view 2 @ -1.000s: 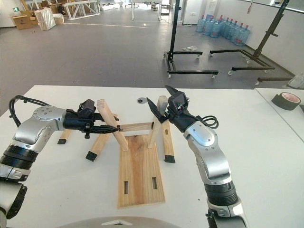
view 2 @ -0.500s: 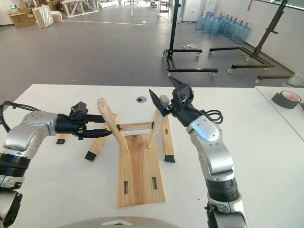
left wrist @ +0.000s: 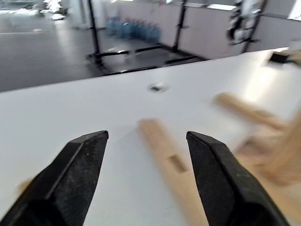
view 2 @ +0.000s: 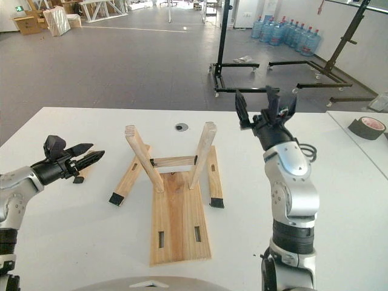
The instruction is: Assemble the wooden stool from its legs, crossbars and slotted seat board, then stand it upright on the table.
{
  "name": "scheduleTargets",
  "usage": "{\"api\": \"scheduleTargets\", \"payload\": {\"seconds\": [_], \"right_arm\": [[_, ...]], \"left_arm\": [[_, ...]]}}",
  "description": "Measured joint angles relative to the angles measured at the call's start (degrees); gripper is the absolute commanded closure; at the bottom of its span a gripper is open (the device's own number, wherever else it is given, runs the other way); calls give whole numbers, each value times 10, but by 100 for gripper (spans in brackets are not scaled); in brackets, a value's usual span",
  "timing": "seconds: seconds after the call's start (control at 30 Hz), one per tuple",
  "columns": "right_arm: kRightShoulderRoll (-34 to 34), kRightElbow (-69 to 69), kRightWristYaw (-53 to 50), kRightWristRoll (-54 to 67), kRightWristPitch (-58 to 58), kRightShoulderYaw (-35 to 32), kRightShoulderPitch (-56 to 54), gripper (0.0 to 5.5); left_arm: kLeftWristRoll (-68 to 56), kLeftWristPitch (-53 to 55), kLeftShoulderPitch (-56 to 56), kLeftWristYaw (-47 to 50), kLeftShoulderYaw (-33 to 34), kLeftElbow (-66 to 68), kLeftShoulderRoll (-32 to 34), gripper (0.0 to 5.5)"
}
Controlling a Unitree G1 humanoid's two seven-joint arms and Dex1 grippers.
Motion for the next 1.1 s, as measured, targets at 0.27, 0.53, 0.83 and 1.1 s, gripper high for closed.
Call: {"api": "scheduleTargets", "payload": {"seconds": [0.27, 0.53, 0.83, 1.1], "right_arm": [[60, 38, -17, -50, -57, 67, 129, 147], [71, 40, -16, -58, -67, 80, 149, 147], [71, 29, -14, -58, -55, 82, 145, 147], [71, 24, -13, -58, -54, 86, 146, 147]], "left_arm": [[85, -93, -1, 142, 6, 136, -49, 245], [111, -107, -44, 171, -3, 217, -53, 245], [112, -88, -52, 173, -4, 249, -55, 339], [108, -93, -26, 184, -1, 220, -69, 422]]}}
